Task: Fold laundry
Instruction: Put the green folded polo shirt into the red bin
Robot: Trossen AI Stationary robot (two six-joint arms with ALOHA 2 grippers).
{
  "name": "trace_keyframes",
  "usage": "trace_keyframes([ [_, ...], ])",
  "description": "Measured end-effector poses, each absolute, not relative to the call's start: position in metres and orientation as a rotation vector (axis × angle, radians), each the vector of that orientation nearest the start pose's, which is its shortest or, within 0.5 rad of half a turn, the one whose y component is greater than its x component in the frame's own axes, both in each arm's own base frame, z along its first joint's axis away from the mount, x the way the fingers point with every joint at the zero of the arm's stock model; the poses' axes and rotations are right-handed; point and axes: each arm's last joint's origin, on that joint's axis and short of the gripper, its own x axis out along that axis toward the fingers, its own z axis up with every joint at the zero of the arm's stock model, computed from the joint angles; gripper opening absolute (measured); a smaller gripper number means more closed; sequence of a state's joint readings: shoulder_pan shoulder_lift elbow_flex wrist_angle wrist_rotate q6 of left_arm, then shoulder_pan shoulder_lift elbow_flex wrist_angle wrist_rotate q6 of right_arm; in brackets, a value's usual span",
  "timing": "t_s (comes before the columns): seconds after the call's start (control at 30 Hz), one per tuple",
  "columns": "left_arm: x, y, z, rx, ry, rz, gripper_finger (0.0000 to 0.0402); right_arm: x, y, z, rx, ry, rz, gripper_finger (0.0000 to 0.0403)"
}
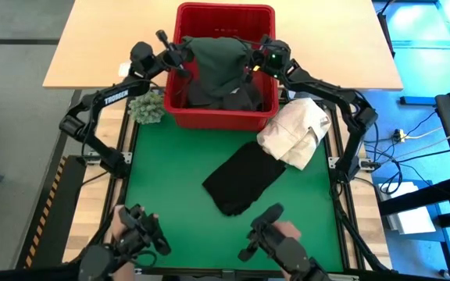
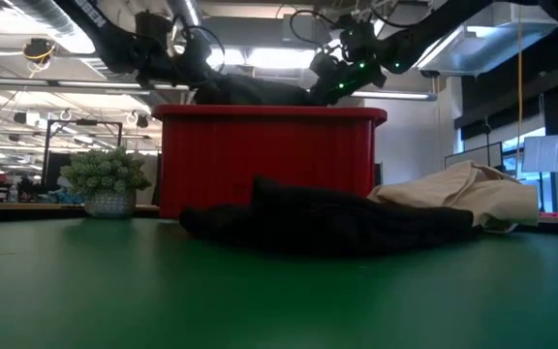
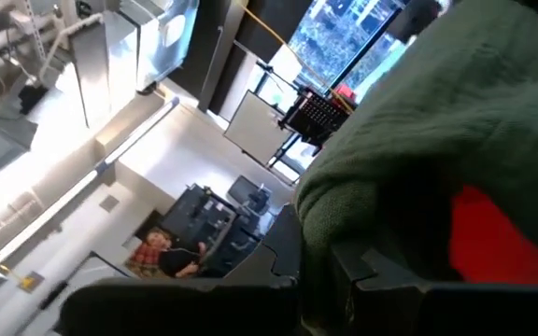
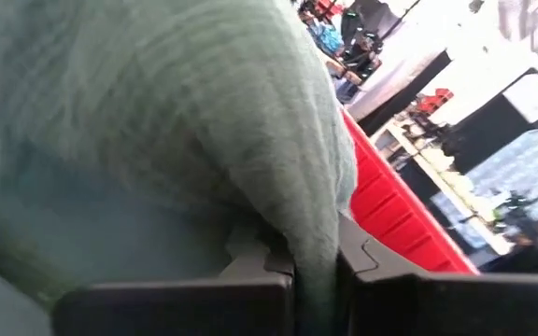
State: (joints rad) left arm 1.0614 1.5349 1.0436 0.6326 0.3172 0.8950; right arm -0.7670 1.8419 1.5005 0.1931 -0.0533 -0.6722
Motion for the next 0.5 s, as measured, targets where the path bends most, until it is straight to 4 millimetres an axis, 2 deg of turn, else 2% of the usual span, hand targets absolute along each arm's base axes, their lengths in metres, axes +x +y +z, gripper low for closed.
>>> trace_keyframes([
  [0.1,0.179,0.313,0.321,0.980,0.250,0.758,0.0002,0.316,-0.306,0.316,-0.629,0.380,-0.673,0.0014],
  [0.23,0.180,0.325,0.332,0.986,0.224,0.756,0.0002,0.312,-0.311,0.324,-0.658,0.321,-0.714,0.0014],
  [0.5,0.183,0.330,0.350,1.004,0.202,0.745,0.0002,0.308,-0.315,0.328,-0.672,0.285,-0.721,0.0014],
])
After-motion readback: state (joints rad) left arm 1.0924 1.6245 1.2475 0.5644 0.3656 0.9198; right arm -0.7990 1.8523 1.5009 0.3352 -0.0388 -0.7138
